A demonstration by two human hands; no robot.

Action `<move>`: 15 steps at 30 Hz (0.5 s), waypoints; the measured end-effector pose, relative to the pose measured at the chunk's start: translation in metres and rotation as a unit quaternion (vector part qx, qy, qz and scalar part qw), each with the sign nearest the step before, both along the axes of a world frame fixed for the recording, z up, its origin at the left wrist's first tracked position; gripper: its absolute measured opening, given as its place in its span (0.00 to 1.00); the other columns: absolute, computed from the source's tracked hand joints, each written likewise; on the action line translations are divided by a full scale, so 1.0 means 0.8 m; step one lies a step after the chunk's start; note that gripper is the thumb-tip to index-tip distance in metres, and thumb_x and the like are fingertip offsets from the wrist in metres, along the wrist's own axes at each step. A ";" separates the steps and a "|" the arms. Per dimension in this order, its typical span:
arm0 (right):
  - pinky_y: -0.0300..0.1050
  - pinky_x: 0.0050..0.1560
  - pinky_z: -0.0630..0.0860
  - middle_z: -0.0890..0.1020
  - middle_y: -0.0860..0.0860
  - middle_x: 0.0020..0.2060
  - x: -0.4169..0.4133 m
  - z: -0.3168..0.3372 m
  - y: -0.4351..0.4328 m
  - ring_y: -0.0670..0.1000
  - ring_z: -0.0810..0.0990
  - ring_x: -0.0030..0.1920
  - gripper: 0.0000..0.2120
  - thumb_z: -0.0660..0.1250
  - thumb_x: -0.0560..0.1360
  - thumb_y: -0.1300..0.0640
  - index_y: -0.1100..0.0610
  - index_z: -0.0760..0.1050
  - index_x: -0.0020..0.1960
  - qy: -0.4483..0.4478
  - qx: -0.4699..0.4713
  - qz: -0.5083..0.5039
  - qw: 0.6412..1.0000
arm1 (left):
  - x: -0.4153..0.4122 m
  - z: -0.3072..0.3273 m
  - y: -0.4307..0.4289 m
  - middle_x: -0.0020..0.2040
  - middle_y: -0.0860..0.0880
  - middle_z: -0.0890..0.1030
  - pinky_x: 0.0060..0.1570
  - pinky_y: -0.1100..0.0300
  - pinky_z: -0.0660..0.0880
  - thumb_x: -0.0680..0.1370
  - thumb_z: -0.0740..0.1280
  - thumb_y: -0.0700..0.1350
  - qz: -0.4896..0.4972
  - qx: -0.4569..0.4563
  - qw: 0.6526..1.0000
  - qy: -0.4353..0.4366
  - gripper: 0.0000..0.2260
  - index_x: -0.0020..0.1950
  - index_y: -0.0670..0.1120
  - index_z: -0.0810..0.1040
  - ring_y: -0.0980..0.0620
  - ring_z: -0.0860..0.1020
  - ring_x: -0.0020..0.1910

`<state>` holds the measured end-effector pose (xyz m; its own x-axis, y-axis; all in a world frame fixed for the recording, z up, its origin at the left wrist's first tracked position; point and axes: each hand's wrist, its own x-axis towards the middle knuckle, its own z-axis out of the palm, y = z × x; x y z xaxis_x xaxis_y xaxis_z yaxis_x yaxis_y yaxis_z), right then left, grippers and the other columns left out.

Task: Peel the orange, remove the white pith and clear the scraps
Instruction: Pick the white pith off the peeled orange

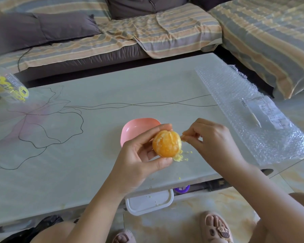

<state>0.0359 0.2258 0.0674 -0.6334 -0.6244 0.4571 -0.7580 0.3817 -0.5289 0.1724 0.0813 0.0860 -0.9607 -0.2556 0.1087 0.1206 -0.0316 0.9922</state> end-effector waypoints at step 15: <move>0.25 0.34 0.69 0.77 0.40 0.25 0.001 -0.037 -0.010 0.33 0.76 0.35 0.12 0.72 0.62 0.72 0.55 0.79 0.31 -0.142 0.061 -0.047 0.987 | -0.011 -0.019 -0.004 0.53 0.44 0.82 0.50 0.58 0.79 0.66 0.71 0.34 0.068 0.256 0.964 -0.037 0.21 0.59 0.40 0.79 0.40 0.78 0.58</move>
<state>0.0363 0.2178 0.0377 -0.7827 -0.5965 0.1776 -0.5439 0.5170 -0.6610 0.1637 0.0784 0.0708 -0.9150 -0.3810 -0.1327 0.0872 -0.5078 0.8570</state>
